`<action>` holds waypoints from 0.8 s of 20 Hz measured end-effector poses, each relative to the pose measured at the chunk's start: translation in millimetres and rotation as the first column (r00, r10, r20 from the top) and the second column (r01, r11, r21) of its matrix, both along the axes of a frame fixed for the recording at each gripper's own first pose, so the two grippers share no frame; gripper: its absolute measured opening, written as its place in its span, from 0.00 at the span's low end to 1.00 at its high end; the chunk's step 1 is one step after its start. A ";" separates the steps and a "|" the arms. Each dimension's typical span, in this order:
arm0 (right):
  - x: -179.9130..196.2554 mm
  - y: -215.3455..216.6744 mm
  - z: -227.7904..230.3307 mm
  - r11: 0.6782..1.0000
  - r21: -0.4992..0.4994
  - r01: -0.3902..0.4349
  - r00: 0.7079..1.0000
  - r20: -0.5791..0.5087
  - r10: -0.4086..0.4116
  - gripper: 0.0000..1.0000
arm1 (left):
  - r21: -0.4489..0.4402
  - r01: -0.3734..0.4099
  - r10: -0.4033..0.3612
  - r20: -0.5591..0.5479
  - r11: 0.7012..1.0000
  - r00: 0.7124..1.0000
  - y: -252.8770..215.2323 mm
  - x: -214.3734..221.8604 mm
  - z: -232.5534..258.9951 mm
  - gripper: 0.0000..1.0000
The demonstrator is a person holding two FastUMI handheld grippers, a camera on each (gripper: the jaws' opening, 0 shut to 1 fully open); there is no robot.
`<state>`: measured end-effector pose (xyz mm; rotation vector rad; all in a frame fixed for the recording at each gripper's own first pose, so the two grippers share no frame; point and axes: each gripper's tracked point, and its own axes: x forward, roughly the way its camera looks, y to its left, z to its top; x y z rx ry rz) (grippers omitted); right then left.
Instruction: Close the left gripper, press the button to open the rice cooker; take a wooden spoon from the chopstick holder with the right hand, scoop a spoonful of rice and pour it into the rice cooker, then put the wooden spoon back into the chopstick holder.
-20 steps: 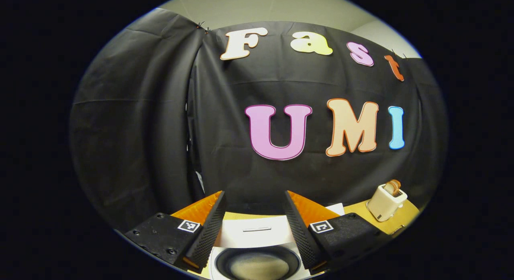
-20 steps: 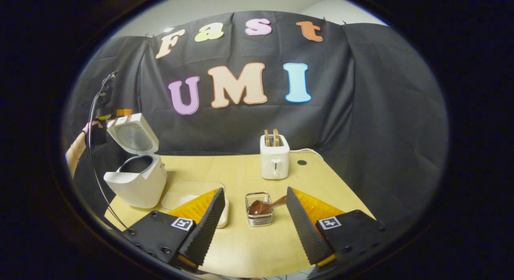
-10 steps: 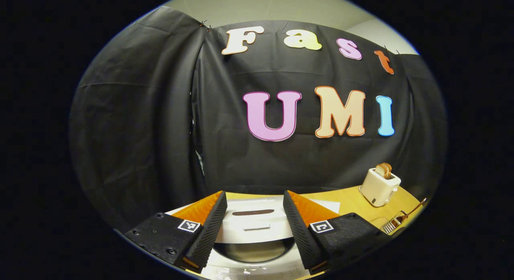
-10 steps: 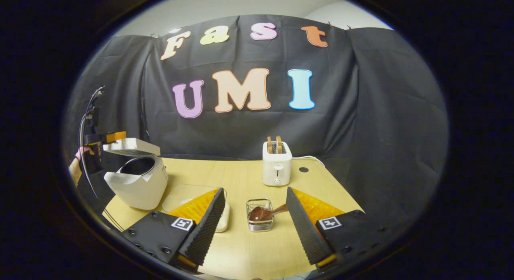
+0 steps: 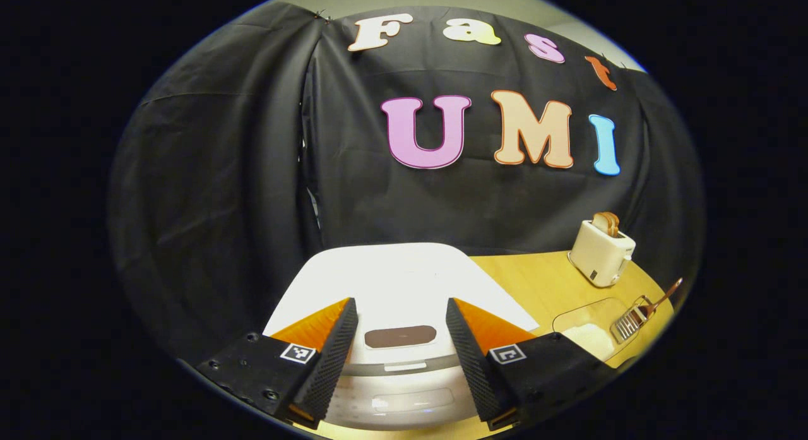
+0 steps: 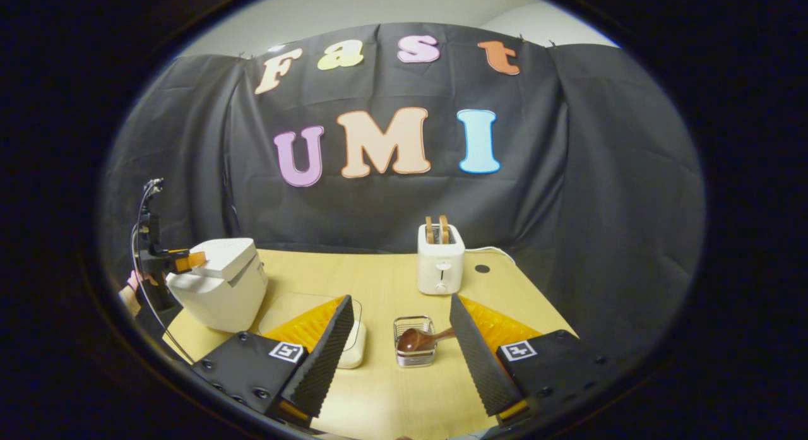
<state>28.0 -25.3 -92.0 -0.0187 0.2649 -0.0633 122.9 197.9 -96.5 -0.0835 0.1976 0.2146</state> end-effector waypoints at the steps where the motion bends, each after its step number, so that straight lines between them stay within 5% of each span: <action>1: -0.3 0.2 -1.0 1.000 0.001 0.003 1.000 -0.004 -0.003 0.95 | -0.001 0.001 -0.001 -0.009 1.000 1.000 -1.1 0.6 -4.0 0.84; 16: -0.4 21.4 -9.4 1.000 0.011 -0.004 1.000 -0.020 0.004 0.95 | 0.016 0.008 -0.009 0.038 1.000 0.999 -1.3 1.3 -6.5 0.83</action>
